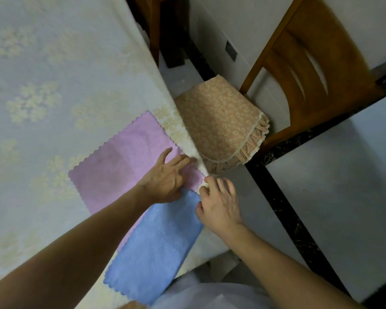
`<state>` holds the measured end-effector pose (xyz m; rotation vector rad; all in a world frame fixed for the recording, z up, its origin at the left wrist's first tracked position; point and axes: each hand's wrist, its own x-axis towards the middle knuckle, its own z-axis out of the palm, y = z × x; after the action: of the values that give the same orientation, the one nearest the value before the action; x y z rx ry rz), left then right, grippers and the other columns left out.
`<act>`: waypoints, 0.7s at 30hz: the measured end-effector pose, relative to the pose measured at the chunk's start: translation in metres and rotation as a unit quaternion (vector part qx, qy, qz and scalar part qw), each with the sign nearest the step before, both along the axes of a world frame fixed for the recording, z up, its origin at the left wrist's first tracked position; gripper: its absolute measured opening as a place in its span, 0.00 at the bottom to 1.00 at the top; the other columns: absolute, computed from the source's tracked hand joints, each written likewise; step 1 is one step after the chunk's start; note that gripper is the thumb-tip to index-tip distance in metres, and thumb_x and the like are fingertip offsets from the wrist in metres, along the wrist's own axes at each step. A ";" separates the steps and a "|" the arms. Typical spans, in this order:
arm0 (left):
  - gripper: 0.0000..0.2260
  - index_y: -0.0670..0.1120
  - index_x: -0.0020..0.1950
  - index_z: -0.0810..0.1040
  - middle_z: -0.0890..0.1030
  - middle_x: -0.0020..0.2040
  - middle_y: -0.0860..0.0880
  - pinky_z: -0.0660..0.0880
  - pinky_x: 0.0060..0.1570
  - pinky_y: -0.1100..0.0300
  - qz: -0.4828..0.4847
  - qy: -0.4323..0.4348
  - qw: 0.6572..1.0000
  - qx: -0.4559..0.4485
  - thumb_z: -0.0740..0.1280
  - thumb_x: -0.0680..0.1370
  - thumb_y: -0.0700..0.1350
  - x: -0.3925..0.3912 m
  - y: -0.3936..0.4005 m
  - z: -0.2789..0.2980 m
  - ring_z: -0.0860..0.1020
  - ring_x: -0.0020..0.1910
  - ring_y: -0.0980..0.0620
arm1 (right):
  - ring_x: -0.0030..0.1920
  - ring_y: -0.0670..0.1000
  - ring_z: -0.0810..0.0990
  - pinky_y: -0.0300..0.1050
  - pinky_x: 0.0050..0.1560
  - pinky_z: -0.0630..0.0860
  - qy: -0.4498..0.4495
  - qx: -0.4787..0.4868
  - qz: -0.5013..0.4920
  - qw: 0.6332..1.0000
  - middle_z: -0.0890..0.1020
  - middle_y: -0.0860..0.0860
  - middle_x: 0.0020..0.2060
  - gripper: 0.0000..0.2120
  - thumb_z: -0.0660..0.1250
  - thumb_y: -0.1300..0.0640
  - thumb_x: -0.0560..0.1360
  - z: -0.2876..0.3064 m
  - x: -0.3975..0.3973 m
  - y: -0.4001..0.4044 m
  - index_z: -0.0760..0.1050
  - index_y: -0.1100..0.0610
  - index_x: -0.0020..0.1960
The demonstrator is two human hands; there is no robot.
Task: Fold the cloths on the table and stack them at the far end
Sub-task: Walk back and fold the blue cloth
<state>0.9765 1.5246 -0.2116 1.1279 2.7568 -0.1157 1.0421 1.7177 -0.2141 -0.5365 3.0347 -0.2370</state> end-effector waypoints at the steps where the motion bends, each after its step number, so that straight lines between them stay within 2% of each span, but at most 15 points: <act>1: 0.24 0.48 0.52 0.85 0.70 0.73 0.47 0.55 0.71 0.36 0.004 0.004 1.000 0.005 0.58 0.64 0.53 0.000 0.000 0.001 0.66 0.71 0.48 | 0.46 0.59 0.76 0.56 0.55 0.75 -0.002 -0.002 -0.001 1.000 0.77 0.56 0.48 0.11 0.69 0.53 0.63 0.000 0.000 0.000 0.78 0.59 0.42; 4: 0.23 0.48 0.54 0.84 0.69 0.73 0.49 0.55 0.71 0.37 0.012 0.011 1.000 0.009 0.61 0.63 0.51 0.001 -0.001 0.004 0.66 0.71 0.50 | 0.46 0.59 0.76 0.56 0.54 0.75 -0.002 -0.010 -0.009 1.000 0.77 0.56 0.48 0.11 0.70 0.53 0.63 0.000 0.000 0.001 0.78 0.58 0.42; 8: 0.15 0.49 0.43 0.85 0.71 0.71 0.48 0.58 0.70 0.36 -0.004 0.017 1.000 0.026 0.61 0.66 0.49 0.004 -0.005 0.006 0.68 0.69 0.50 | 0.45 0.58 0.76 0.55 0.54 0.74 -0.005 -0.025 -0.006 1.000 0.77 0.56 0.47 0.11 0.68 0.52 0.63 -0.001 0.000 0.002 0.77 0.57 0.43; 12: 0.06 0.48 0.38 0.83 0.75 0.68 0.47 0.62 0.68 0.35 -0.021 0.010 0.997 0.075 0.68 0.63 0.46 0.003 -0.006 0.013 0.73 0.66 0.48 | 0.47 0.57 0.76 0.55 0.56 0.74 -0.027 -0.024 -0.010 0.999 0.76 0.55 0.48 0.11 0.70 0.51 0.64 0.001 0.001 0.003 0.78 0.57 0.42; 16: 0.04 0.49 0.37 0.81 0.75 0.68 0.47 0.61 0.69 0.37 -0.044 0.016 0.994 0.096 0.68 0.65 0.46 0.004 -0.008 0.019 0.74 0.65 0.49 | 0.51 0.57 0.76 0.57 0.58 0.74 -0.052 -0.014 -0.020 0.998 0.76 0.54 0.51 0.14 0.71 0.49 0.63 0.002 -0.001 0.004 0.78 0.56 0.44; 21: 0.04 0.47 0.37 0.80 0.76 0.67 0.46 0.61 0.68 0.38 -0.045 0.040 0.994 0.095 0.68 0.65 0.46 0.002 -0.014 0.026 0.74 0.64 0.47 | 0.55 0.57 0.77 0.60 0.62 0.73 -0.067 -0.014 -0.006 0.998 0.76 0.55 0.55 0.13 0.72 0.49 0.62 0.004 -0.004 0.002 0.79 0.54 0.42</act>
<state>0.9790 1.5110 -0.1858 1.3212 2.8365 0.0953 1.0383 1.7199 -0.2103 -0.4845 2.9103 -0.3049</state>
